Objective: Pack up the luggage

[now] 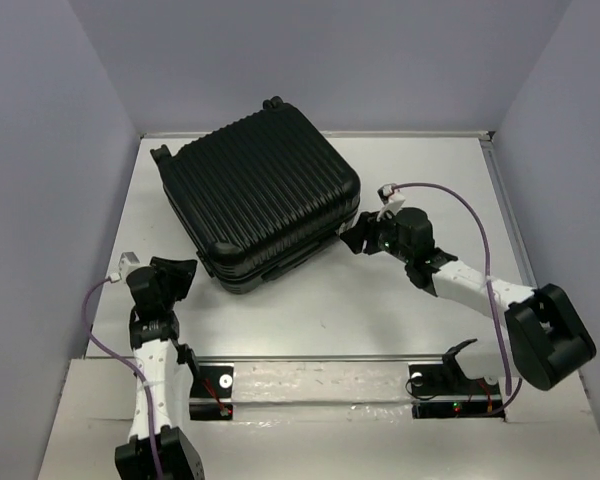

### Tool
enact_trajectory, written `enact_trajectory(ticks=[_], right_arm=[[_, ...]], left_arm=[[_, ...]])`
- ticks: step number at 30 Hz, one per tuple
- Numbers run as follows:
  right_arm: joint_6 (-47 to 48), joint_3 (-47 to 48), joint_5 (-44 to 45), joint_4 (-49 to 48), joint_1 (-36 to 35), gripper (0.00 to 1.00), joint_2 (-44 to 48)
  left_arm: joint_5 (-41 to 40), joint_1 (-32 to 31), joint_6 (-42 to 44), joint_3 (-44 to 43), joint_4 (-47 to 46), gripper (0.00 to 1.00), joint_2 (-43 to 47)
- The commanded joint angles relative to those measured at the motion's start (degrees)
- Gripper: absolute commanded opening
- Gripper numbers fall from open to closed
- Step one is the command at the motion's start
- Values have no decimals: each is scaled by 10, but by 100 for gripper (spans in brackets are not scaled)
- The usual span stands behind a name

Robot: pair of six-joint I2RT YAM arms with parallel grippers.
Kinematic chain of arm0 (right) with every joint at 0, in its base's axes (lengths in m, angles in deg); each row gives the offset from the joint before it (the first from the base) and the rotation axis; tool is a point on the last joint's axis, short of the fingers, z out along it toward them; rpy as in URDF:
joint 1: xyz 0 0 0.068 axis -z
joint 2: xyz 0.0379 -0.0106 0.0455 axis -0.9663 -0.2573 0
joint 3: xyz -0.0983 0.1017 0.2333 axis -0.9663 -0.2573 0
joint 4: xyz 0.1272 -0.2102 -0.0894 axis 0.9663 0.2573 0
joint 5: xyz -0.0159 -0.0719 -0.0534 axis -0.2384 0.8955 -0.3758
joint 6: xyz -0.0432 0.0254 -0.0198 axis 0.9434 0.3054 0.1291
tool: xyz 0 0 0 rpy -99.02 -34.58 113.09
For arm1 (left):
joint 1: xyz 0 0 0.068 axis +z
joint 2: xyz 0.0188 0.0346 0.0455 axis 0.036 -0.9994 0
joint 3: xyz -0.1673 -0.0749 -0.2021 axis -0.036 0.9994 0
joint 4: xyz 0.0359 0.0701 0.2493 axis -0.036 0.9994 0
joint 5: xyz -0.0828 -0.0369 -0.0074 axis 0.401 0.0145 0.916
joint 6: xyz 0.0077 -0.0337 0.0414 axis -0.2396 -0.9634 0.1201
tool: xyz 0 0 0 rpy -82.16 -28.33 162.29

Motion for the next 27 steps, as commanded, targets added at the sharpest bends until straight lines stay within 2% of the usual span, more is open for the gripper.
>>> enact_trajectory(ticks=[1,7,12,17,27], right_arm=[[55,61,-95,25,2,58,-55],[80,97,-93,35,2,59,-111],[86,113,-58,36,2,55,-130],[87,126,-39,35,2,48,-154],[73,136,6,6,-3,44,-165]], left_arm=[[-10,2,-46,13,-122,48,-39],[16,3,-31,18,-185,48,-114],[60,2,-8,13,-230,45,-197],[69,0,6,22,-235,41,-173],[62,-8,24,35,-217,32,-138]])
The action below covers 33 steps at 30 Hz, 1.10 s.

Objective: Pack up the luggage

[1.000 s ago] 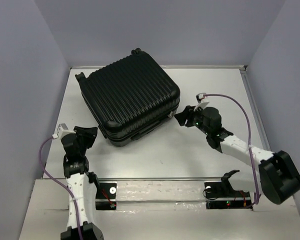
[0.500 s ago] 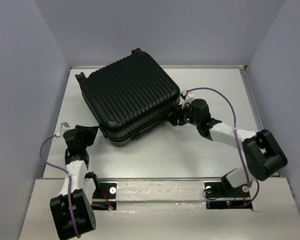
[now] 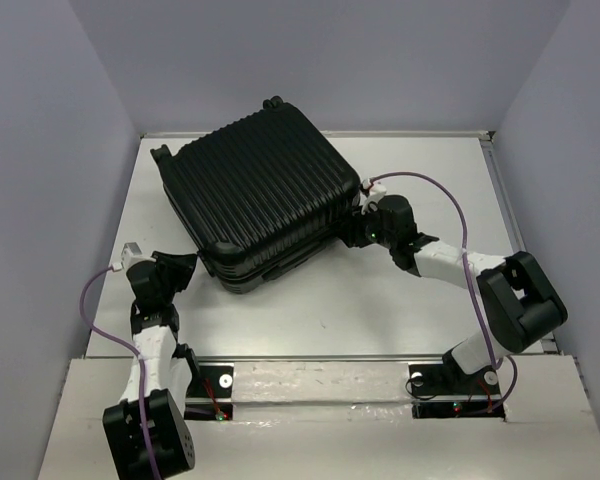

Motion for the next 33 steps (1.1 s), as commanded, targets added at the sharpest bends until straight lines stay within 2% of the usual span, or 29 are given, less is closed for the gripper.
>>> enact_trajectory(ticks=[1,4,5,6,8,12,16,19,21,22,24,28,33], right_arm=[[-3,30,37,-38,-3,42,-4],[-4,28,47,-52,-8,32,-3],[-5,27,47,-54,-8,25,-2],[-5,26,51,-55,-8,12,0],[-5,23,55,-56,-24,7,7],[-11,4,60,-46,-56,7,34],[-25,-15,61,-4,-129,7,65],[-61,-20,49,23,-218,7,69],[-115,-31,22,-3,-271,7,60],[-127,-32,13,-21,-328,7,49],[-149,-4,47,-11,-399,7,16],[-172,44,55,-47,-448,7,-17],[-132,148,105,-12,-519,7,-74]], left_arm=[[29,-11,17,10,-31,32,6],[28,-19,17,10,-31,29,11],[26,-21,17,9,-30,28,12],[25,-24,17,9,-29,28,13],[21,-33,17,8,-30,27,14],[-16,-84,2,1,-33,26,8],[-69,-196,-34,1,-44,25,10],[-95,-251,-65,7,-59,24,12],[-117,-275,-79,11,-72,24,11],[-122,-287,-92,12,-75,24,11],[-144,-319,-105,14,-85,23,9],[-181,-368,-137,20,-110,22,1],[-209,-412,-146,7,-132,22,-30]])
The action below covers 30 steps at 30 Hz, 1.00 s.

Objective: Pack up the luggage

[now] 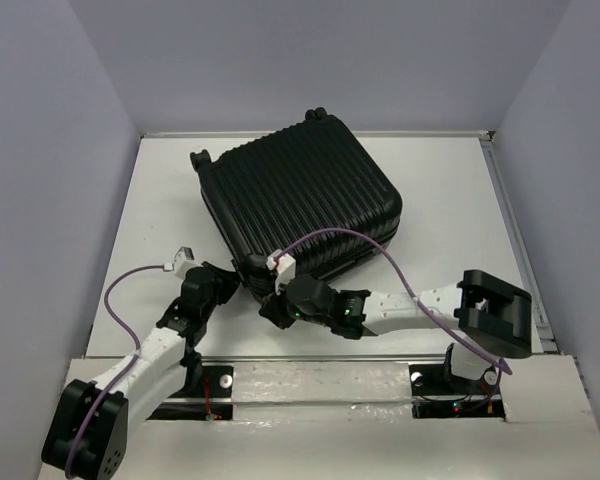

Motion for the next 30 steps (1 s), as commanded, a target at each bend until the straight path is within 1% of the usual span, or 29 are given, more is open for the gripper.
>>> enact_trajectory(ticks=[1,2,3,5,6,7,8,9,10,11,12,13,14,15,16,17,18,19,20,21,23,24,25,26,27,28,29,30], right_arm=[[-3,110,-38,-22,-73,7,-42],[1,117,-29,-22,-78,7,-45],[0,118,-1,-24,-78,7,-46],[-3,103,41,-31,-78,7,-35],[-8,91,74,-32,-78,7,-25],[-12,77,85,-31,-78,9,2],[-15,47,93,-26,-78,18,19],[-25,35,93,-14,-78,55,36],[-31,27,92,11,-73,72,51],[-37,19,92,67,-73,81,82],[-57,-3,91,90,-73,90,97],[-70,-19,93,128,-73,92,115],[-86,-38,97,139,-73,92,132],[-125,-85,114,145,-73,91,169],[-145,-112,120,145,-62,90,189],[-168,-136,125,145,-55,88,206],[-215,-181,143,145,-47,82,240],[-237,-201,153,145,-37,75,259],[-256,-219,163,145,-27,65,278],[-281,-235,175,145,-2,51,318],[-294,-274,181,145,33,33,361],[-301,-285,179,145,75,26,382],[-301,-302,173,145,98,26,425],[-298,-306,167,145,120,28,444],[-288,-309,164,145,140,33,461],[-280,-309,158,145,177,50,482],[-272,-304,149,144,196,57,486],[-250,-298,127,144,232,65,485]], left_arm=[[14,-47,-45,-25,-144,22,-16],[10,-52,-46,-24,-156,22,-27],[8,-56,-47,-26,-160,22,-34],[8,-61,-47,-28,-165,21,-45],[8,-61,-46,-29,-164,21,-45],[7,-61,-40,-30,-164,21,-41],[3,-61,-36,-32,-160,21,-36],[-6,-61,-31,-40,-138,22,-19],[-12,-61,-23,-48,-119,23,-7],[-19,-60,4,-58,-96,26,3],[-39,-58,22,-85,-36,35,27],[-49,-54,39,-102,-3,41,38],[-57,-47,75,-118,31,47,46],[-58,-23,93,-145,77,62,63],[-52,-6,109,-157,94,68,71],[-30,34,132,-177,119,76,83],[-13,58,144,-185,125,79,87],[7,80,154,-193,128,82,88],[26,104,162,-201,131,83,87],[62,142,171,-221,135,84,76],[106,171,176,-242,131,86,59],[141,185,175,-266,124,88,33],[156,189,174,-281,119,89,18],[171,191,174,-294,114,91,2],[193,191,174,-322,105,95,-34],[204,195,171,-334,97,97,-54],[220,199,165,-344,88,99,-94],[256,200,159,-366,72,99,-114]])
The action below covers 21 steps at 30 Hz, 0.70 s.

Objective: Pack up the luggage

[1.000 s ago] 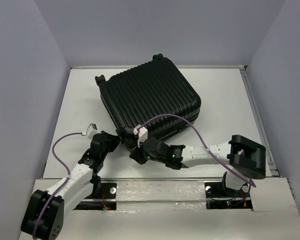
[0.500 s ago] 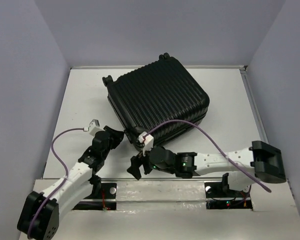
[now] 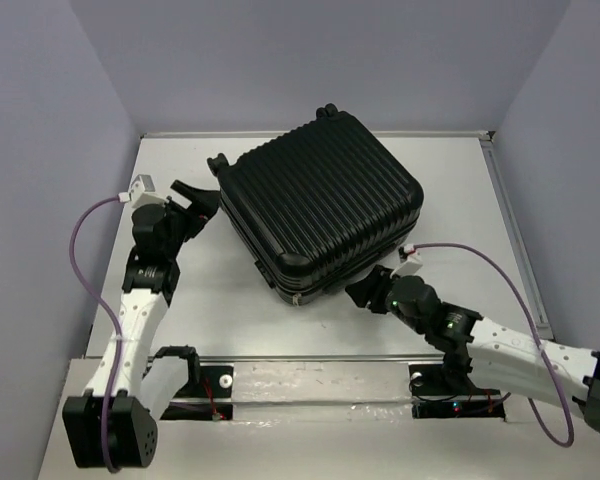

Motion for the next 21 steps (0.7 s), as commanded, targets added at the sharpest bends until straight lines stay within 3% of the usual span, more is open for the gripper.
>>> enact_trajectory(ticks=[1,11,21], right_arm=[[23,19,-31,-24,93,66,24],[61,23,-81,-45,126,65,-1],[62,-6,-108,-61,126,64,11]], left_arm=[[135,8,2,-68,-46,99,-94],[155,23,-34,-235,-92,99,-307],[150,25,-40,-320,-91,93,-424]])
